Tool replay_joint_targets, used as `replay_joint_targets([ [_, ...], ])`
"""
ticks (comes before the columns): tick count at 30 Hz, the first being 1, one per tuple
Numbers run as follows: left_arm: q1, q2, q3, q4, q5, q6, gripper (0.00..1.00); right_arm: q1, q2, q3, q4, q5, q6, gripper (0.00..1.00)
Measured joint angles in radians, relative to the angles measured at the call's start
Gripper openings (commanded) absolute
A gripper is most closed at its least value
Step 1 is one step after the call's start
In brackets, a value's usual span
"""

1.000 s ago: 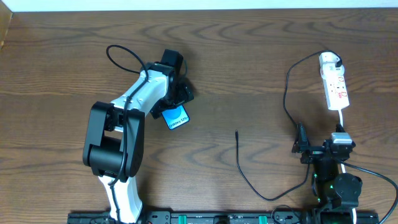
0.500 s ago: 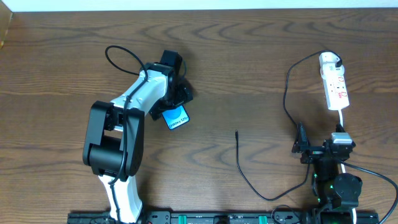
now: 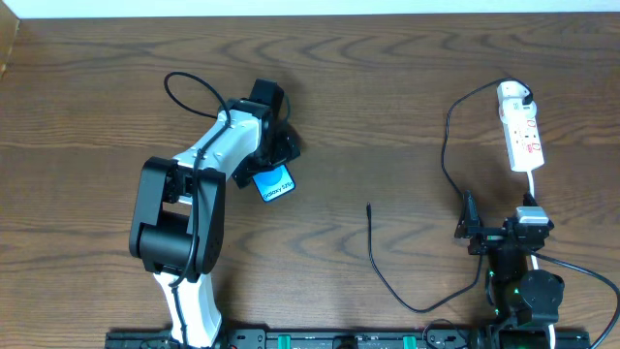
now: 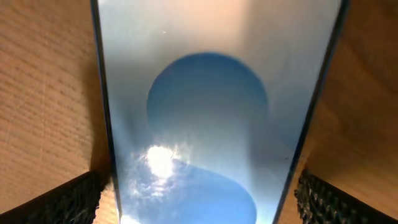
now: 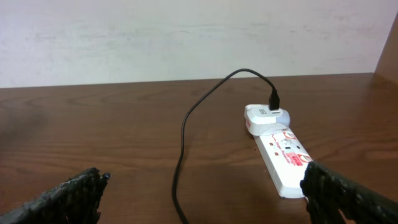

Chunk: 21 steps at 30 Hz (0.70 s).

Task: Plug charger to phone and switch on socket
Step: 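Close the left gripper on the phone's long edges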

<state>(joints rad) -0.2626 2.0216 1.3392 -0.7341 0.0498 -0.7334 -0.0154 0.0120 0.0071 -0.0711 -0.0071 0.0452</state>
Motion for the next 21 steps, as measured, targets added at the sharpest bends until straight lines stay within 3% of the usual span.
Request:
replay_joint_targets([
  [21,0.0,0.0,0.0,0.01,-0.009,-0.011,1.0,0.0,0.0,0.0,0.0,0.0,0.0,0.99],
])
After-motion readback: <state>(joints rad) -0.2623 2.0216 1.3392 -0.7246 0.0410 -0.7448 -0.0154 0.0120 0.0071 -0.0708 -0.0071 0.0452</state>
